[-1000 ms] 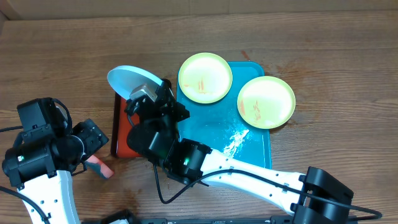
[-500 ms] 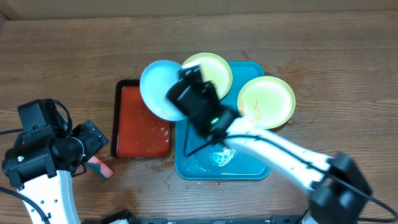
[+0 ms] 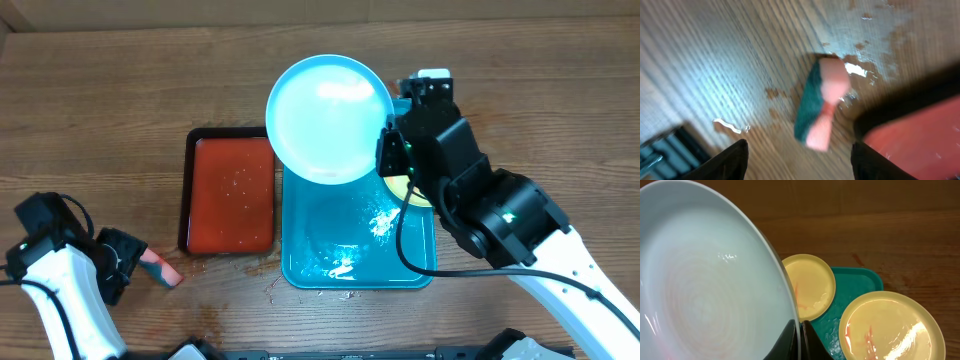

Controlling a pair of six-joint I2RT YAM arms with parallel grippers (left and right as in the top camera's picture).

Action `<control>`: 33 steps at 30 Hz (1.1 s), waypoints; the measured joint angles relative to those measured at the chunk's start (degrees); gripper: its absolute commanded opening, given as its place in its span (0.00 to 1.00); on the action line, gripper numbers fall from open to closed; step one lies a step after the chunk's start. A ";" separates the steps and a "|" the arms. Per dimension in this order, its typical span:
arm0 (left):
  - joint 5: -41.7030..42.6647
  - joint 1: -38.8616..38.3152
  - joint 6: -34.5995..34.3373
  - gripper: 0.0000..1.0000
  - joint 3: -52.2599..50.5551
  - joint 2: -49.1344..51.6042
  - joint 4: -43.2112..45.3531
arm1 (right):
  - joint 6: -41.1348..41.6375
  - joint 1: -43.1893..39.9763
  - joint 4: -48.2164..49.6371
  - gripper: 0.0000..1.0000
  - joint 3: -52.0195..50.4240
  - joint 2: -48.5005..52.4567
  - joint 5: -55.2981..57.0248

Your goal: Clean dirty plates on tray and stack at the side

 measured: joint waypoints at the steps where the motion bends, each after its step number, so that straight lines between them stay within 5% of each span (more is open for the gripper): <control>1: 0.02 0.04 0.00 0.64 -1.36 1.22 1.88 | 0.02 -0.02 -0.22 0.04 0.00 -0.15 -0.04; 8: 6.80 0.00 2.95 0.61 -9.46 9.60 15.39 | 0.02 -0.07 -2.47 0.04 0.00 -0.26 -1.14; 12: 9.70 0.00 6.56 0.04 -9.79 11.32 18.16 | 0.02 -0.07 -2.89 0.04 0.00 -0.28 -1.31; 24: 15.67 -2.08 9.70 0.04 -0.26 10.71 5.31 | 0.02 -0.07 -2.93 0.04 0.00 -0.26 -2.36; 33: 10.05 -23.39 8.98 0.04 9.94 7.45 6.99 | 0.02 -0.07 -2.95 0.04 0.00 -0.28 -2.49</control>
